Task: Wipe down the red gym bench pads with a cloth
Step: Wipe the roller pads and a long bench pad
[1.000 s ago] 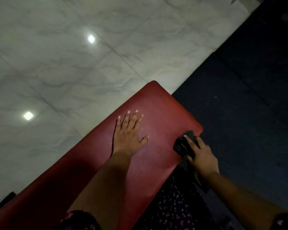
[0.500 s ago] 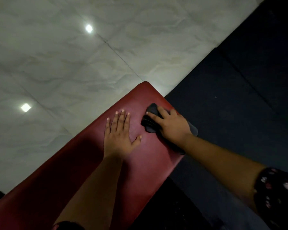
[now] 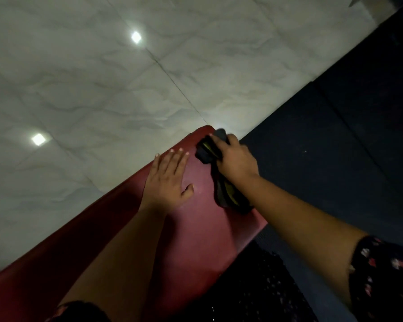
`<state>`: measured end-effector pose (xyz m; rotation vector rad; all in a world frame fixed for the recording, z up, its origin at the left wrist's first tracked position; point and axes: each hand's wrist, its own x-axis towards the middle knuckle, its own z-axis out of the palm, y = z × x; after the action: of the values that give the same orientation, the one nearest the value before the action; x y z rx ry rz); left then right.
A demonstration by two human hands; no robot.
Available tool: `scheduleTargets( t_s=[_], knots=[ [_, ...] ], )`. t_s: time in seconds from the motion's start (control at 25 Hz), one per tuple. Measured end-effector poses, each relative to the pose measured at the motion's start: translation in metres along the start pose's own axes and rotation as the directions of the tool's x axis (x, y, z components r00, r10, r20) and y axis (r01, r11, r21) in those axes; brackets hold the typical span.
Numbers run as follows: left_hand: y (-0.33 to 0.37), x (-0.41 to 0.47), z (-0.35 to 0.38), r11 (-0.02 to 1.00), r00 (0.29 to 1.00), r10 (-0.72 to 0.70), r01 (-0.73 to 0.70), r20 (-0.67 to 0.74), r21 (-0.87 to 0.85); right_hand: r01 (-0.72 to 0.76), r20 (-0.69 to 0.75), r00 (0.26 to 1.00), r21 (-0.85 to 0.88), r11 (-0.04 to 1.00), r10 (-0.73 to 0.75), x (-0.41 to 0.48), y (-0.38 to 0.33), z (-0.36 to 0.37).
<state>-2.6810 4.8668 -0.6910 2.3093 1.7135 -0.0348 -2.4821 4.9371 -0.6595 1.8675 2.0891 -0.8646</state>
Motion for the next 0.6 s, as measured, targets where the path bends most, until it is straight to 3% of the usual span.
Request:
scheduleTargets(
  t_s=[0.12,0.32,0.48,0.6],
  knots=[
    [0.011,0.011,-0.002,0.981,0.98,0.191,-0.19,-0.05,0.029,-0.023,0.031,0.999,-0.069,0.997,0.025,-0.079,0.047,0.025],
    [0.032,0.021,0.008,0.989,0.99,0.142,-0.143,0.019,0.038,-0.187,0.051,0.981,-0.006,0.982,0.187,-0.192,0.088,0.066],
    [0.026,0.013,0.022,0.996,0.997,0.077,-0.077,-0.003,0.039,-0.374,0.074,0.926,0.043,0.926,0.37,-0.181,0.089,0.063],
    [0.027,0.012,0.025,0.996,0.995,0.083,-0.082,-0.053,0.026,-0.32,0.033,0.947,-0.02,0.947,0.321,-0.137,0.082,0.042]
  ],
)
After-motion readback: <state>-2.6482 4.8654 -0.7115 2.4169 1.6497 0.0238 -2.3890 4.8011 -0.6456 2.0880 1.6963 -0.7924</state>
